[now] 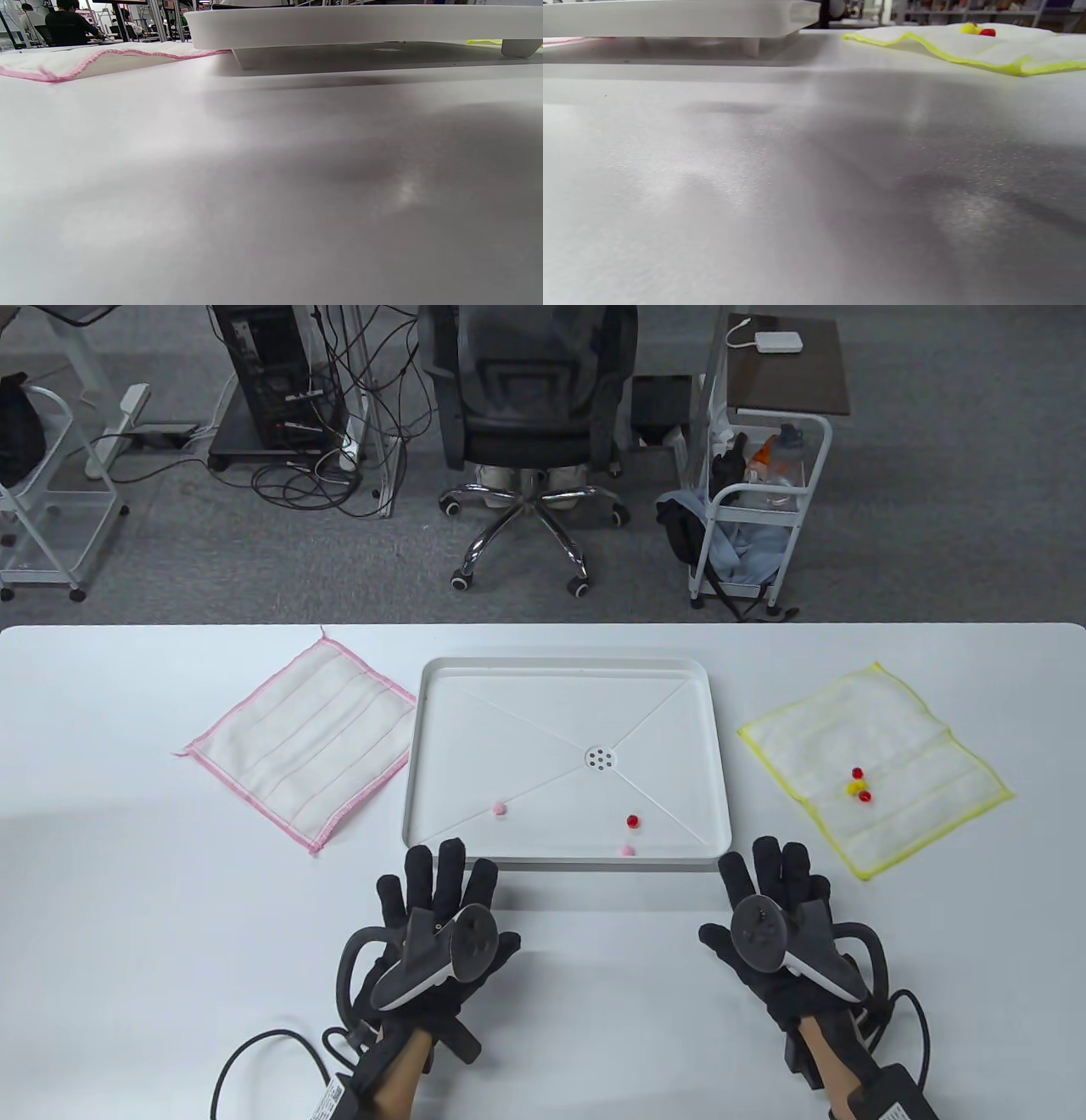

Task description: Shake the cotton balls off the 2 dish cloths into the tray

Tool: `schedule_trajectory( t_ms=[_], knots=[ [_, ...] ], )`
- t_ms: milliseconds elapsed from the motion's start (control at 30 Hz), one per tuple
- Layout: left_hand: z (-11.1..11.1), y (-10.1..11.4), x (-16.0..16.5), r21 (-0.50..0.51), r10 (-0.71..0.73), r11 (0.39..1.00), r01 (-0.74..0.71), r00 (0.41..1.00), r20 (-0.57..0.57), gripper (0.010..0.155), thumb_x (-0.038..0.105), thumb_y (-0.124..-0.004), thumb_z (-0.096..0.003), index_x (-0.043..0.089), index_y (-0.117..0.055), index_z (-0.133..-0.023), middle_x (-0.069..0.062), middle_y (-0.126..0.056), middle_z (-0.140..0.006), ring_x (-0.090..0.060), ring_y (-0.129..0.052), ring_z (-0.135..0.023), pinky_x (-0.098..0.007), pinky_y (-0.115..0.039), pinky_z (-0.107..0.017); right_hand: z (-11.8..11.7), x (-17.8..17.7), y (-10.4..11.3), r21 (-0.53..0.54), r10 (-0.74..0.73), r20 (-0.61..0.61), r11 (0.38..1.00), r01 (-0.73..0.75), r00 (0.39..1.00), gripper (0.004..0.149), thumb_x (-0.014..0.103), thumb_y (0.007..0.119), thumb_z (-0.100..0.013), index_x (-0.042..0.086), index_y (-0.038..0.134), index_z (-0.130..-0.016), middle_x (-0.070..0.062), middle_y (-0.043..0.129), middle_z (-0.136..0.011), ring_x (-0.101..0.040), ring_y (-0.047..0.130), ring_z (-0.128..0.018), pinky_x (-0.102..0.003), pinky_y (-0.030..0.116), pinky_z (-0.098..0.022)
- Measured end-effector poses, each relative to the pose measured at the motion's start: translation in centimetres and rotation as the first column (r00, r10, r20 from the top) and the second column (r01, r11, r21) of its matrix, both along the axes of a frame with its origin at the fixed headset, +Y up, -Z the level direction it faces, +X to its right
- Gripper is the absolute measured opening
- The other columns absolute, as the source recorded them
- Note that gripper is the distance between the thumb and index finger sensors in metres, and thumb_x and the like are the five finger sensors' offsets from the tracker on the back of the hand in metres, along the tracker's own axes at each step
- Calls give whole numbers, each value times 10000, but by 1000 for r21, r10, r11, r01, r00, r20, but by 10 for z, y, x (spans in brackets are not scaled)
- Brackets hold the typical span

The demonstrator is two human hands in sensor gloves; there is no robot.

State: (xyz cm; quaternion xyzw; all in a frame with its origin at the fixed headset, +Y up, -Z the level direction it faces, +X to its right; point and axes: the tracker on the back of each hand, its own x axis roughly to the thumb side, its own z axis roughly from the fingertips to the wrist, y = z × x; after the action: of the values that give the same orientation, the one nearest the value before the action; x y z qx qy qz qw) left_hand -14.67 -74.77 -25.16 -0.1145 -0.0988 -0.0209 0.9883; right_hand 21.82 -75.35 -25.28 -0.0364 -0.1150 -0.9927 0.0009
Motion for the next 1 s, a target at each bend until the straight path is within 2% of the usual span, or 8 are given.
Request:
schedule_trajectory(
  t_ms=[100, 200, 400, 500, 700, 1000],
  knots=[
    [2, 0, 0, 3, 1, 1000, -1, 1000, 6, 806, 746, -422, -515, 385, -18, -1113, -20, 172, -1119, -393, 105, -1004, -647, -141, -749, 0, 15, 6, 34, 4, 52, 999, -6, 999, 784, 638, 481, -497, 329, 25, -1054, -40, -192, -1058, -318, -191, -927, -551, 92, -745],
    [2, 0, 1, 2, 1, 1000, -1, 1000, 19, 810, 748, -422, -514, 383, -17, -1113, -21, 172, -1119, -393, 103, -1004, -647, -146, -751, -3, 44, 11, 61, -57, 167, 997, 48, 984, 786, 633, 489, -499, 316, 39, -1060, -39, -163, -1075, -315, -169, -942, -544, 100, -748],
    [2, 0, 1, -10, -3, 1000, 4, 1000, 20, 809, 744, -427, -515, 383, -17, -1112, -21, 175, -1117, -393, 108, -1001, -649, -144, -750, -9, 104, 0, 13, -117, 376, 993, 121, 919, 799, 636, 492, -500, 296, 38, -1062, -32, -145, -1086, -306, -158, -952, -538, 101, -750],
    [2, 0, 1, -11, -4, 1000, 4, 1000, 21, 808, 742, -430, -518, 381, -21, -1114, -24, 175, -1117, -394, 108, -999, -649, -143, -749, -16, 116, -7, -26, -133, 411, 987, 158, 902, 801, 636, 492, -501, 295, 34, -1062, -24, -149, -1086, -297, -166, -950, -534, 90, -749],
    [2, -1, 3, -8, -14, 1000, 14, 999, 34, 809, 741, -432, -518, 379, -23, -1116, -30, 172, -1117, -396, 107, -997, -648, -146, -748, -36, 119, -18, -66, -115, 430, 985, 158, 895, 801, 641, 487, -499, 299, 28, -1059, -14, -149, -1087, -290, -171, -951, -532, 78, -747],
    [2, -2, 6, -18, -21, 1000, 22, 999, 42, 807, 737, -438, -519, 384, -23, -1115, -34, 180, -1113, -393, 117, -993, -648, -137, -746, -58, 104, -33, -188, -37, 434, 973, 131, 900, 803, 651, 467, -496, 285, 41, -1070, -24, -116, -1109, -291, -158, -962, -532, 62, -740]
  ],
)
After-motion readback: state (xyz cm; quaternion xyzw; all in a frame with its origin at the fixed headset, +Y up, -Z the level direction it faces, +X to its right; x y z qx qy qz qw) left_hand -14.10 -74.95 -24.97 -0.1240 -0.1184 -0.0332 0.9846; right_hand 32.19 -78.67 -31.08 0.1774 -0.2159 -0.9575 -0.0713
